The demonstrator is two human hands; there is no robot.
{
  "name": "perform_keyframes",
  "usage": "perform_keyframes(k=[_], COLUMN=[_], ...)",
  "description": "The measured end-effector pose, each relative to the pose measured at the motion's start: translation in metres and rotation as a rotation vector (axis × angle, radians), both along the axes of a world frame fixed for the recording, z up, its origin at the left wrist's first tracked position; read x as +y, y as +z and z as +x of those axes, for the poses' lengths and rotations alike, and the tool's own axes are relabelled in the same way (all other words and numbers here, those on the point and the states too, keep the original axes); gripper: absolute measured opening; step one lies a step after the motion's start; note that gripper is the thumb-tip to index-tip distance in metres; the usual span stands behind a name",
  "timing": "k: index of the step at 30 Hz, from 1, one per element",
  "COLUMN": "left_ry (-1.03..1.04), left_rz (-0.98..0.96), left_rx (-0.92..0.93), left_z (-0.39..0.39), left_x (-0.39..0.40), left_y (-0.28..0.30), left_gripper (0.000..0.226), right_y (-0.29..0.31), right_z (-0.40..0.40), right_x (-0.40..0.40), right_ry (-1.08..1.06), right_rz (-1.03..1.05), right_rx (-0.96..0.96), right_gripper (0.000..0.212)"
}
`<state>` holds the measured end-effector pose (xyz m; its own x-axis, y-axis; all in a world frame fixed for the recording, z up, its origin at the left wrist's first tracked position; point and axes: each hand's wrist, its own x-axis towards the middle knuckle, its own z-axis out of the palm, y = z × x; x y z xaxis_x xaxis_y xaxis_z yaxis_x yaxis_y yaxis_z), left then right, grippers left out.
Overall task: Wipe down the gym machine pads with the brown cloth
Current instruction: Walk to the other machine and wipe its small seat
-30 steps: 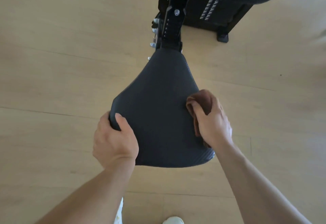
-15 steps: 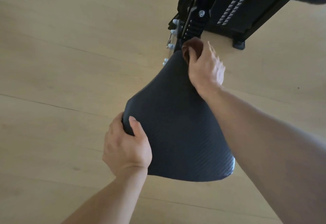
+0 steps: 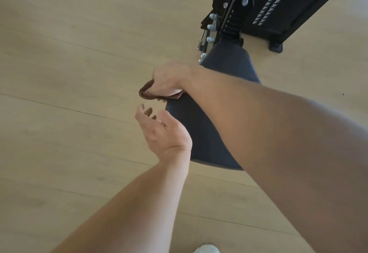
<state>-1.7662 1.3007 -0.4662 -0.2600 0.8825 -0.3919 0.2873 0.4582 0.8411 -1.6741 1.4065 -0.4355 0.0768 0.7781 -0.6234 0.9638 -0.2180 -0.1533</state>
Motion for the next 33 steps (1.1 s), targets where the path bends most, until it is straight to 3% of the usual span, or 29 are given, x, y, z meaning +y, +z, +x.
perform_keyframes(k=[2, 4, 10, 14, 19, 24, 28, 29, 31, 33], left_ry=[0.160, 0.079, -0.148, -0.241, -0.375, -0.531, -0.620, -0.625, -0.619, -0.623], left_rz=[-0.185, -0.320, -0.251, -0.188, -0.034, 0.094, 0.131, 0.113, 0.117, 0.149], left_rx=[-0.135, -0.074, 0.279, 0.292, 0.084, 0.019, 0.265, 0.356, 0.490, 0.552], left_z=[-0.018, -0.062, -0.208, -0.197, -0.105, -0.024, 0.003, 0.007, 0.012, 0.016], left_x=[0.013, 0.016, -0.002, 0.008, 0.008, 0.004, 0.007, 0.006, 0.001, -0.003], left_y=[-0.022, -0.049, -0.063, -0.038, 0.011, 0.033, 0.022, 0.018, 0.014, 0.013], left_gripper=[0.052, 0.056, 0.057, 0.048, 0.051, 0.058, 0.060, 0.060, 0.059, 0.059], right_y=[0.002, 0.005, 0.000, -0.004, 0.005, 0.008, 0.005, 0.004, 0.002, -0.010], right_z=[-0.006, -0.007, -0.046, -0.060, -0.050, -0.031, -0.023, -0.018, -0.009, -0.001], right_x=[-0.007, -0.023, -0.111, -0.161, -0.210, -0.290, -0.338, -0.341, -0.335, -0.322], right_ry=[-0.012, 0.061, 0.253, 0.263, 0.228, -0.136, -0.659, -0.836, -1.204, -1.397], right_rz=[0.092, 0.210, 0.478, 0.514, 0.570, 0.673, 0.645, 0.589, 0.503, 0.549], right_rx=[0.013, -0.017, 0.131, 0.100, 0.052, -0.096, -0.165, -0.124, 0.137, 0.312], right_gripper=[0.042, 0.046, 0.033, 0.041, 0.034, 0.033, 0.041, 0.053, 0.076, 0.080])
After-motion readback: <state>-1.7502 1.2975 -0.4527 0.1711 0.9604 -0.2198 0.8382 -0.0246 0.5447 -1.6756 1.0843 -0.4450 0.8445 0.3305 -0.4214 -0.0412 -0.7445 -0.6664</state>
